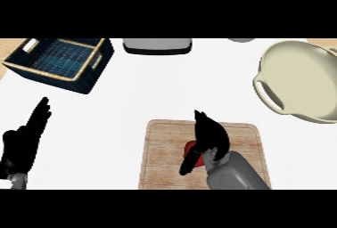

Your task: Pick the tomato from the cutting board and place it in the pot

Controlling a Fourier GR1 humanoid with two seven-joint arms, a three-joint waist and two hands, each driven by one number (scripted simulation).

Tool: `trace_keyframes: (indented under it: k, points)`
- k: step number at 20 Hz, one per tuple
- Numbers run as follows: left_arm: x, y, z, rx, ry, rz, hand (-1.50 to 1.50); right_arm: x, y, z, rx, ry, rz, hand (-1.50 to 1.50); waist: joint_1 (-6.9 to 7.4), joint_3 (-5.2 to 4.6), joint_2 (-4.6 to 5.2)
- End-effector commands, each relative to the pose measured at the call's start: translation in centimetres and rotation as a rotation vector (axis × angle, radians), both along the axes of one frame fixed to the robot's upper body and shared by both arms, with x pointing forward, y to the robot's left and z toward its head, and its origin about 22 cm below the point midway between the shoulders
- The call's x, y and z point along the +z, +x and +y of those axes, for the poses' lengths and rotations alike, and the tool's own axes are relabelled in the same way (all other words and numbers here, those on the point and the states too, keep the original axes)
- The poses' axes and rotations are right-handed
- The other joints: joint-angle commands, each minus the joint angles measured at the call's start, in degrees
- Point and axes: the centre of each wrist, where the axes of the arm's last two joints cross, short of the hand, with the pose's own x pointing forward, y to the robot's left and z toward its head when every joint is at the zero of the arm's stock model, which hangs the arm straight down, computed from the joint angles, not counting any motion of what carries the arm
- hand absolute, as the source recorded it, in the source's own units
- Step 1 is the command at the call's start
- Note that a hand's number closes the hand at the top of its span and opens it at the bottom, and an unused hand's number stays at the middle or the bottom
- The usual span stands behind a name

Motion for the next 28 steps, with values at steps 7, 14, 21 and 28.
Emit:
trace_keyframes:
  k: [7,14,21,28]
  points:
    - [-0.4,0.1,0.6,0.01,-0.002,-0.002,0.0,-1.3,-0.2,1.3,-0.102,-0.105,0.117,-1.5,-0.13,0.0,0.1]
    - [1.0,0.3,0.7,0.014,0.006,0.006,0.0,-1.7,0.6,-1.0,0.027,-0.116,0.065,1.5,-0.39,0.03,0.03]
    - [-1.9,-1.1,1.5,-0.008,-0.001,0.003,0.0,-1.2,0.1,1.2,0.008,-0.11,0.079,1.5,-0.21,-0.01,0.01]
    - [0.0,1.1,-1.1,-0.035,0.004,-0.023,0.0,2.8,12.8,-6.3,-0.193,-0.116,-0.161,1.5,2.33,0.09,1.14]
